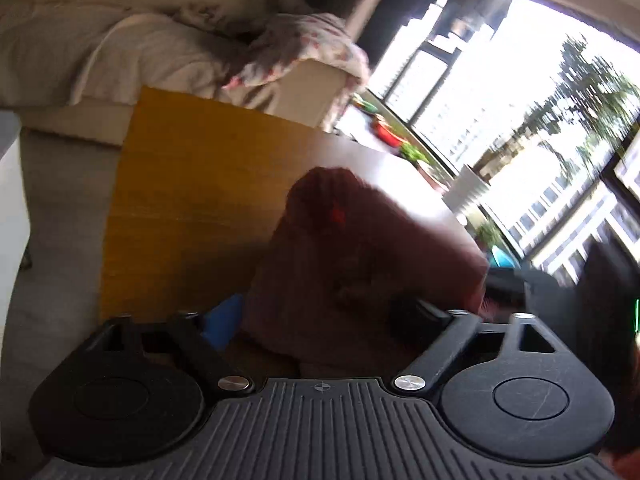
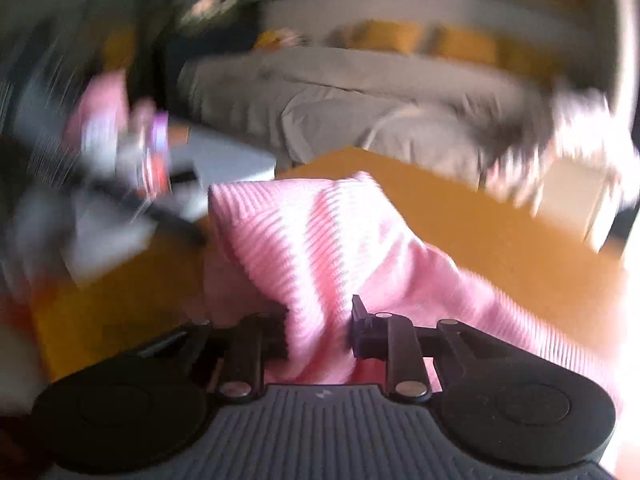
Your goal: Fold clothes
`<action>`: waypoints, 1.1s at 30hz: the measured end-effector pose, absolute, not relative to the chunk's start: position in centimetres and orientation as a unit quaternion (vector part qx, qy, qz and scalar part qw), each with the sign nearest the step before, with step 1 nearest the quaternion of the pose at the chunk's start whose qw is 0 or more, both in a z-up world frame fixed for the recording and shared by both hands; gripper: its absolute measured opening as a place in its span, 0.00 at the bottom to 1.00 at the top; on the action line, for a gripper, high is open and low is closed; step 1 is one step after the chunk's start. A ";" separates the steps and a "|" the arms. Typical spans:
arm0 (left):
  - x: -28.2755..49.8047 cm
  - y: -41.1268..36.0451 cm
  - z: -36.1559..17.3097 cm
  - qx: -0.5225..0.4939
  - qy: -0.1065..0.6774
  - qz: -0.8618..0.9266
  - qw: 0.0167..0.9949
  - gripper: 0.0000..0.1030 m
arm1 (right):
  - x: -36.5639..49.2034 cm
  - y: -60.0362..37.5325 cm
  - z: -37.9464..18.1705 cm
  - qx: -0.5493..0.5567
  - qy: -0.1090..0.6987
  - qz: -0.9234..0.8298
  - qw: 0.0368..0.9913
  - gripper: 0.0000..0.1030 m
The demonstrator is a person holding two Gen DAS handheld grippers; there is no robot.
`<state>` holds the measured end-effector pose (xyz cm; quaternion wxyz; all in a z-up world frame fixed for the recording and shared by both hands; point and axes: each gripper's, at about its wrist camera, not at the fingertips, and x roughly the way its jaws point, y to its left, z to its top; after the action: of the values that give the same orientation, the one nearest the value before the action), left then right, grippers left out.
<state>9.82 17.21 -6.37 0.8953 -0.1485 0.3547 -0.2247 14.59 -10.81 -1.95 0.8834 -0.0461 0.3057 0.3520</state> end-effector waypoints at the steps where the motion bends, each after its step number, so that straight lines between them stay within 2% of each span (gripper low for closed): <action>1: 10.0 16.5 -6.4 -0.130 0.357 -0.224 0.897 0.92 | 15.4 -11.9 -2.0 -0.006 0.321 0.354 0.878 0.21; 5: 11.2 13.4 -7.2 -0.034 0.366 -0.194 0.909 0.92 | 17.3 -14.4 -3.6 0.089 0.364 0.352 0.858 0.21; 6: 11.5 12.9 -7.5 -0.012 0.369 -0.188 0.910 0.89 | 17.4 -15.0 -4.1 0.107 0.370 0.351 0.854 0.21; 7: 11.8 12.5 -7.8 0.001 0.374 -0.189 0.908 0.80 | 17.5 -15.4 -4.4 0.118 0.371 0.350 0.852 0.21; 9: 11.9 12.0 -8.1 0.017 0.381 -0.204 0.902 0.73 | 17.9 -16.0 -4.8 0.136 0.370 0.349 0.850 0.21; 11: 11.7 11.3 -7.9 0.031 0.383 -0.227 0.895 0.58 | 17.6 -15.7 -4.0 0.116 0.349 0.352 0.861 0.20; 12: 11.5 11.1 -7.8 0.023 0.389 -0.245 0.888 0.41 | 17.4 -15.4 -3.4 0.102 0.336 0.355 0.867 0.20; 13: 11.5 11.1 -7.7 0.006 0.395 -0.262 0.880 0.32 | 17.2 -15.2 -2.9 0.087 0.323 0.357 0.872 0.19; 15: 10.9 11.0 -7.5 -0.027 0.401 -0.304 0.864 0.28 | 16.7 -14.6 -1.8 0.059 0.296 0.360 0.883 0.19; 21: 9.0 10.5 -8.1 -0.035 0.405 -0.326 0.854 0.28 | 13.3 -9.3 -0.4 -0.157 0.242 0.399 0.870 0.19; 24: 8.1 11.4 -8.4 -0.048 0.408 -0.332 0.849 0.36 | 12.2 -8.6 -1.3 -0.196 0.236 0.400 0.864 0.22; 25: 7.5 12.0 -8.3 -0.047 0.409 -0.334 0.848 0.41 | 11.8 -8.3 -1.5 -0.209 0.234 0.400 0.861 0.28; 26: 6.8 12.6 -8.2 -0.046 0.409 -0.336 0.847 0.41 | 11.5 -8.1 -1.8 -0.222 0.232 0.400 0.858 0.34; 29: 5.0 14.6 -7.3 -0.054 0.406 -0.340 0.847 0.53 | 10.4 -7.3 -2.6 -0.261 0.225 0.400 0.849 0.41; 33: 5.0 16.7 -4.6 -0.099 0.364 -0.345 0.860 0.65 | 9.0 -6.3 -3.7 -0.312 0.216 0.398 0.835 0.43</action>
<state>4.99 16.67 -4.63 0.8598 -0.0987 0.3638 -0.3446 8.96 -6.29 -3.74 0.8351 -0.3119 0.2159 0.3983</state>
